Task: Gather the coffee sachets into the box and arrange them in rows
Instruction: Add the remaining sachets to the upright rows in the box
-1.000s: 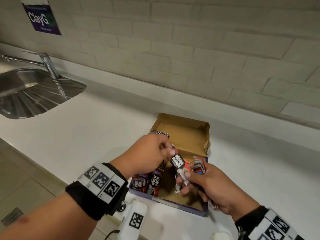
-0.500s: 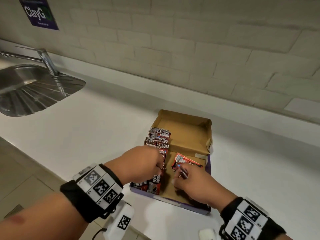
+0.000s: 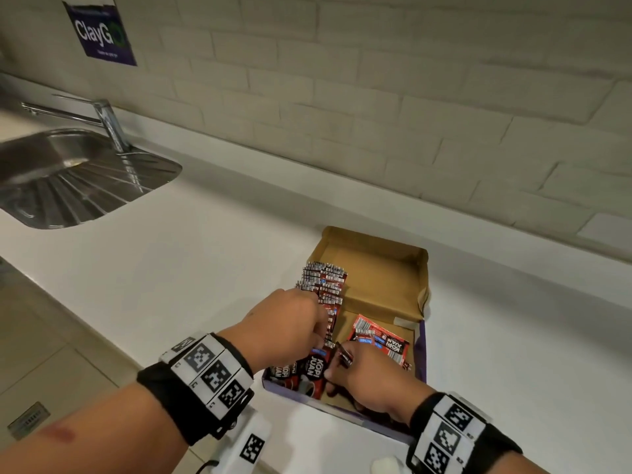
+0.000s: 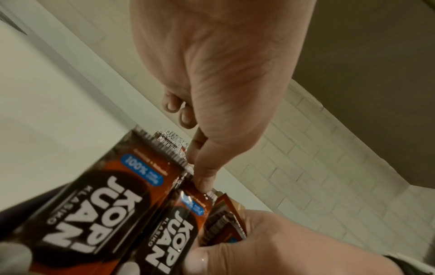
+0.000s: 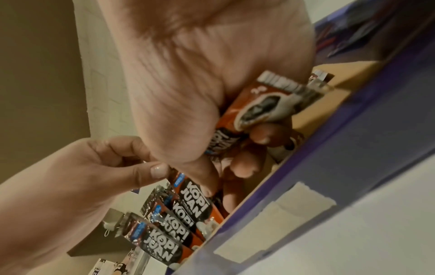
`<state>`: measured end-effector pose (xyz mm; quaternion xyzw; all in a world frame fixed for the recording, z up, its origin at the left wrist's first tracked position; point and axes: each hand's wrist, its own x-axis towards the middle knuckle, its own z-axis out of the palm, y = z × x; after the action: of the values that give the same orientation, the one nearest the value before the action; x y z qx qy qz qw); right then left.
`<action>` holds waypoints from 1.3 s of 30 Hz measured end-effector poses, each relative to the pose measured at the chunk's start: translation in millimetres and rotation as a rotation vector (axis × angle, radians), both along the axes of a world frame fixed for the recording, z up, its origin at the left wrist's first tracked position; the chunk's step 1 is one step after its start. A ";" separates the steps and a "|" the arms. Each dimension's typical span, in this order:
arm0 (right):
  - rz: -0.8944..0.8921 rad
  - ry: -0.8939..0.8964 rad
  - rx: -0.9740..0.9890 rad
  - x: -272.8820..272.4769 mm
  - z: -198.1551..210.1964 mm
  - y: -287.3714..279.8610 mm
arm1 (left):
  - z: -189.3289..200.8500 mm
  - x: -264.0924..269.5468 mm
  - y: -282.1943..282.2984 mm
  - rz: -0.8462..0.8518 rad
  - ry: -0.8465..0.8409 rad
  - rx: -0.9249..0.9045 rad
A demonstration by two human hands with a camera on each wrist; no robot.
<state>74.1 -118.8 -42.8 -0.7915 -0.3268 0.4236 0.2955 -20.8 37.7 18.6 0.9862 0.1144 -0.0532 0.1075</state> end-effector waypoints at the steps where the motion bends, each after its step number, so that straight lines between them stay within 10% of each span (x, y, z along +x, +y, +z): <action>1: -0.005 0.009 0.002 0.5 0.7 0.0 | -0.1 0.0 -0.2 0.001 0.002 0.002; 7: -0.099 0.056 0.005 6.4 6.4 -6.2 | 1.9 -3.4 1.1 0.070 -0.048 -0.097; 18: -0.280 0.668 0.385 27.7 45.4 -28.2 | 29.3 -4.7 -4.9 0.236 -0.184 -0.519; 31: -0.185 0.324 0.376 20.6 61.1 -36.3 | 32.1 -7.8 -2.1 0.424 -0.312 -0.908; 39: -0.085 0.120 0.248 21.0 57.8 -37.5 | 48.3 -28.0 9.9 0.399 -0.367 -0.648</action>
<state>95.1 -156.3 15.0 -0.7353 -0.3246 0.4137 0.4276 -48.8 47.7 66.9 0.8531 0.2594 0.1122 0.4387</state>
